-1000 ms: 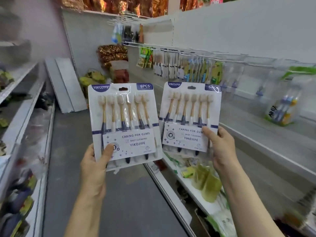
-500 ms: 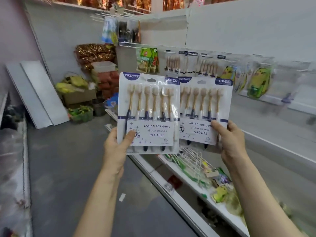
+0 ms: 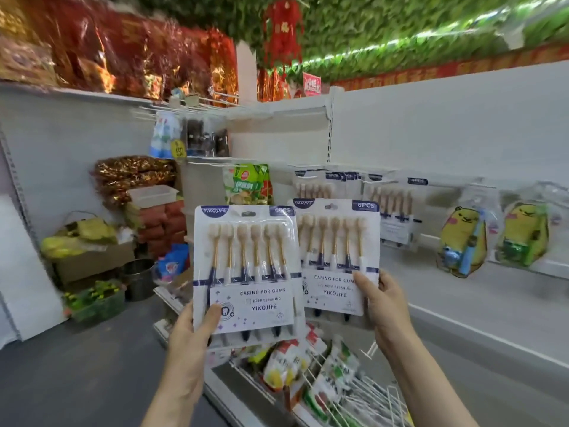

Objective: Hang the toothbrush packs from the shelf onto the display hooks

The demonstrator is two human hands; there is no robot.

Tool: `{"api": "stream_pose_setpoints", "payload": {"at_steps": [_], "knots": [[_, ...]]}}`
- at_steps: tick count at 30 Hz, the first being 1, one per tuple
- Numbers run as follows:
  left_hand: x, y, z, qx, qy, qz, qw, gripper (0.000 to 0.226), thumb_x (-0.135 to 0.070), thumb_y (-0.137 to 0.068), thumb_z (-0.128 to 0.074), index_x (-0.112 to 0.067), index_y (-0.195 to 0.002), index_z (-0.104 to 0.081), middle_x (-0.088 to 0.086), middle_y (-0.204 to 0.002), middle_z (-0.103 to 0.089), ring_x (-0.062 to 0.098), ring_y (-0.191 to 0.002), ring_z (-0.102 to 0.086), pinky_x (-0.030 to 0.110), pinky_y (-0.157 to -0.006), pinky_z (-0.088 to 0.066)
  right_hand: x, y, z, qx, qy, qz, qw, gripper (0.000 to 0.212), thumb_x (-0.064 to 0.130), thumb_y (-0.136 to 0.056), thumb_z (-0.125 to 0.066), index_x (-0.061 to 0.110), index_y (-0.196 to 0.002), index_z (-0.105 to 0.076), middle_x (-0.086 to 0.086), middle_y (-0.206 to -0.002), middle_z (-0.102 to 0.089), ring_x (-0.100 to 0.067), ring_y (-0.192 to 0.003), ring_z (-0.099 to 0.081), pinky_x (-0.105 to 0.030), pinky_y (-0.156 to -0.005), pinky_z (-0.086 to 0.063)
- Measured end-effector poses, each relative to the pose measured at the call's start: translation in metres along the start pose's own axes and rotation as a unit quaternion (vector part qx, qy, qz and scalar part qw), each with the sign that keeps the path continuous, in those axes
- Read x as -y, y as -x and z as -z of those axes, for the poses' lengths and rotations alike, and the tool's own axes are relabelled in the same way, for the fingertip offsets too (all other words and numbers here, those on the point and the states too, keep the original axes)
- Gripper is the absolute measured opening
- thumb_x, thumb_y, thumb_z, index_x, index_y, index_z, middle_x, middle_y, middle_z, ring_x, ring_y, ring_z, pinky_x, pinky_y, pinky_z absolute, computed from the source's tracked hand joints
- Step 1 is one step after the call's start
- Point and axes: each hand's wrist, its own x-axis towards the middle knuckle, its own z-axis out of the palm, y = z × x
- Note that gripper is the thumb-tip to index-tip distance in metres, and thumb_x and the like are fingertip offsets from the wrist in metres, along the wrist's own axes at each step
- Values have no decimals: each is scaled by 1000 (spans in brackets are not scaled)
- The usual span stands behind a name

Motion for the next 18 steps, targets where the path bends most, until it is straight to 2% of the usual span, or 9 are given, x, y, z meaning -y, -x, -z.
{"api": "stream_pose_setpoints", "payload": {"at_steps": [2, 5, 8, 12, 14, 16, 18], "knots": [[5, -33, 1, 12, 6, 11, 1000, 43, -30, -80, -67, -18, -121, -64, 0, -106, -76, 22, -105, -68, 43, -90, -52, -6, -25, -20, 2, 2, 8, 1000, 13, 16, -95, -66, 15, -108, -64, -5, -96, -78, -21, -84, -76, -36, -67, -60], [14, -86, 0, 28, 19, 6, 999, 45, -33, -78, -68, -22, -121, -64, -1, -112, -74, 22, -110, -66, 46, -99, -48, -14, -62, -50, -7, 9, 32, 999, 8, 12, -95, -65, 14, -103, -65, -4, -91, -78, -17, -77, -75, -28, -59, -57], [23, -136, -3, 58, 38, 10, 998, 39, -33, -78, -67, -26, -116, -65, -7, -107, -75, 17, -106, -67, 39, -90, -50, -22, -95, -79, -25, 18, 53, 998, 8, 8, -95, -65, 9, -103, -66, -7, -88, -77, -17, -72, -74, -28, -53, -57], [29, -195, -2, 104, 47, 28, 993, 37, -35, -78, -68, -25, -114, -66, -1, -108, -75, 24, -107, -68, 53, -99, -48, -33, -124, -111, -67, 36, 67, 995, 8, 12, -94, -68, 11, -102, -67, -9, -93, -78, -22, -81, -74, -34, -66, -59], [28, -223, 0, 133, 57, 33, 989, 38, -32, -79, -68, -21, -115, -66, 1, -108, -76, 23, -105, -69, 48, -98, -49, -38, -132, -124, -92, 40, 66, 993, 7, 16, -94, -68, 14, -100, -67, -7, -91, -78, -21, -78, -74, -32, -59, -56], [25, -247, 0, 169, 61, 36, 983, 36, -29, -78, -68, -20, -113, -66, 0, -104, -76, 19, -101, -69, 39, -89, -50, -41, -138, -134, -115, 39, 62, 991, 7, 19, -94, -68, 16, -100, -66, -5, -88, -78, -20, -74, -74, -31, -53, -54], [23, -268, 0, 191, 65, 37, 979, 33, -30, -77, -69, -21, -108, -67, 0, -101, -77, 17, -96, -70, 34, -80, -49, -44, -145, -142, -135, 40, 66, 988, 8, 18, -94, -68, 16, -102, -66, -4, -88, -78, -20, -74, -74, -34, -55, -56]]}}
